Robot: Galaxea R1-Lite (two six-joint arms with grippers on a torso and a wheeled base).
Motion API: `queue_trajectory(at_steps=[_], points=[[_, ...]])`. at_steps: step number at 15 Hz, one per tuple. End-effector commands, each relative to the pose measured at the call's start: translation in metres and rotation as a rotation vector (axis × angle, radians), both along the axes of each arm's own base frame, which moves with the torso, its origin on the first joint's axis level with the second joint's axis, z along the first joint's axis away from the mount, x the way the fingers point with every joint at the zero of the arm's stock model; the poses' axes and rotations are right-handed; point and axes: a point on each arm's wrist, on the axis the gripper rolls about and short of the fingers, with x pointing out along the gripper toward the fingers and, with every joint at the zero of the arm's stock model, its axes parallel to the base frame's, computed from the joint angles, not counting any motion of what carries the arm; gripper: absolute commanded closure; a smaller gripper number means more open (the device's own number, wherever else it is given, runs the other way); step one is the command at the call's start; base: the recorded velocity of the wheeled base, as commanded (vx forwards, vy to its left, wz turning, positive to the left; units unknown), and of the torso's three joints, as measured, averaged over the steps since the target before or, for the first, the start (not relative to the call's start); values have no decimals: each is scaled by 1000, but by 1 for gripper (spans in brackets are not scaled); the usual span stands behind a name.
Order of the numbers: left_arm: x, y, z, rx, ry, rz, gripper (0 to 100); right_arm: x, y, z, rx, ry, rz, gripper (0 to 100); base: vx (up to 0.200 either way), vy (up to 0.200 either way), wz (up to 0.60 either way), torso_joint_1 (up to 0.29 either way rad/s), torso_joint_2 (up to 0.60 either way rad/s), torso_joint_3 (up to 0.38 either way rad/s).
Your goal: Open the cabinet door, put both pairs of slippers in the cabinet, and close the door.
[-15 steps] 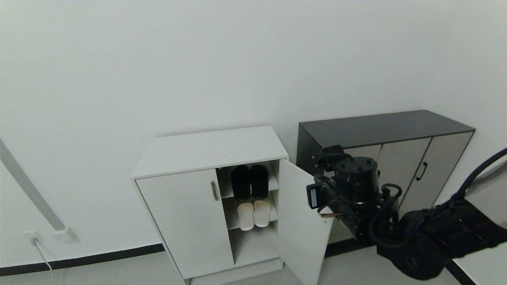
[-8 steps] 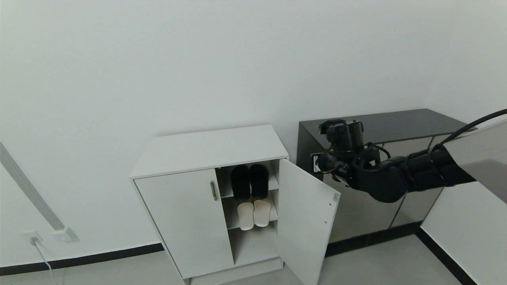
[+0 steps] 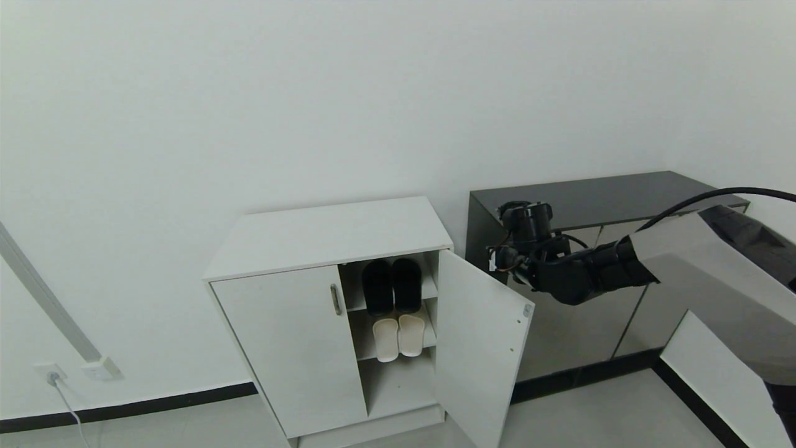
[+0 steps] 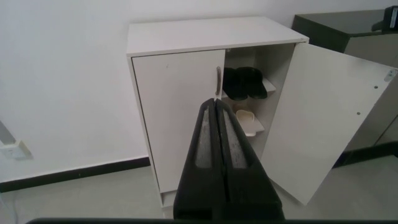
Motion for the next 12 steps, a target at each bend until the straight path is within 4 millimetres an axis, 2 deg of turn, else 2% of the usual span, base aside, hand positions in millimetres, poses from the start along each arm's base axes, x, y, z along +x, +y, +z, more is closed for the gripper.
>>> queue_trajectory(at_steps=[1, 12], points=[[0, 0, 0, 0, 0, 0, 100, 7, -3, -21, -18, 37, -12, 100, 0, 0, 0, 0, 0, 0], [0, 0, 0, 0, 0, 0, 100, 15, -7, -52, -18, 80, -35, 100, 0, 0, 0, 0, 0, 0]])
